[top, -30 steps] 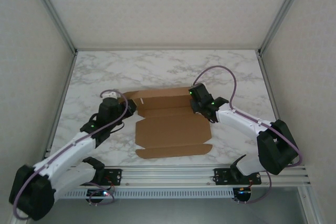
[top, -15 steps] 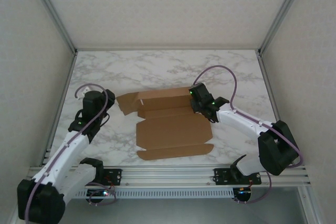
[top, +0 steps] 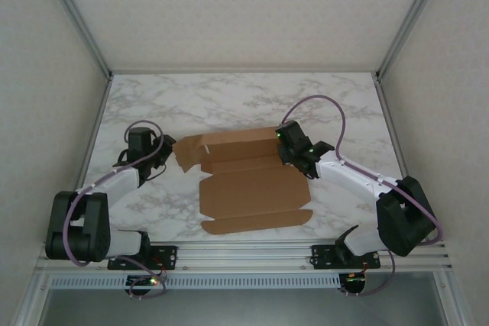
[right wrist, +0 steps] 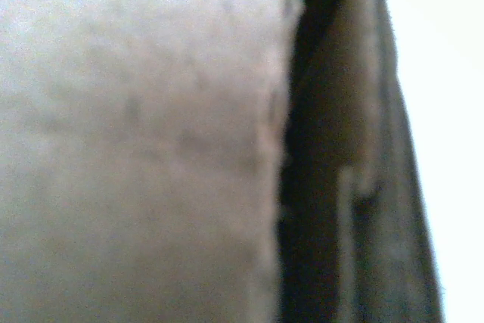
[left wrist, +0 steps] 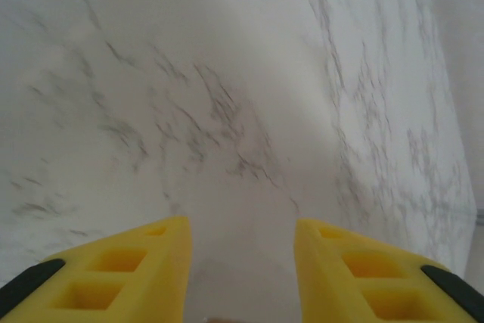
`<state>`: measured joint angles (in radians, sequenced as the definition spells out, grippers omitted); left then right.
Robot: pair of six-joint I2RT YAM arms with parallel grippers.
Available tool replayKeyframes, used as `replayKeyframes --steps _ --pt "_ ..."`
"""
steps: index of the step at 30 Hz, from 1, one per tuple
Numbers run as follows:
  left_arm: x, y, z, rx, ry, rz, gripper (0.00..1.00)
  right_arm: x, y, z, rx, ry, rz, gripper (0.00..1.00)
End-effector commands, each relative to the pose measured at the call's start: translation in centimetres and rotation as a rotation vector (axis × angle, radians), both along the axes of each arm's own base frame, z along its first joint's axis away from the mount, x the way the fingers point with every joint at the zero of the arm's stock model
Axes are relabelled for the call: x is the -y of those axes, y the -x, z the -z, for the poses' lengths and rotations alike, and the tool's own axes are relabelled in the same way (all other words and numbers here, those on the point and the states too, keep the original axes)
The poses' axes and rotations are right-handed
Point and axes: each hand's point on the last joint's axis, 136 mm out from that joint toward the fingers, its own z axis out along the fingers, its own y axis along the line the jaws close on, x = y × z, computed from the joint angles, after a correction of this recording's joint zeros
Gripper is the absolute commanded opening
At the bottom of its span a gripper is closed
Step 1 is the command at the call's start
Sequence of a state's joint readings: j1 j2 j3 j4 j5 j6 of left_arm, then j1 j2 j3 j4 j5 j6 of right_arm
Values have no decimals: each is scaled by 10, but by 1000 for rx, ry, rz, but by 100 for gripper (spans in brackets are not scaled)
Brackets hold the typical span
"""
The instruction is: Fold the paper box
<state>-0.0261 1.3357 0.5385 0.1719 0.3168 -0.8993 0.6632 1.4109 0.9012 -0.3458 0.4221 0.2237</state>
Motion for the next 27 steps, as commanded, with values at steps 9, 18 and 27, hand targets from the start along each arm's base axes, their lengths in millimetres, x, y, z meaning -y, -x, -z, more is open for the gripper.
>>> replayKeyframes --steps 9,18,27 --pt "59 32 -5 44 102 162 41 -9 -1 7 -23 -65 16 0" --pt "88 38 -13 71 1 268 41 -7 1 6 -25 -65 23 0" --pt "102 36 -32 124 -149 343 45 -8 1 5 -35 -66 13 0"
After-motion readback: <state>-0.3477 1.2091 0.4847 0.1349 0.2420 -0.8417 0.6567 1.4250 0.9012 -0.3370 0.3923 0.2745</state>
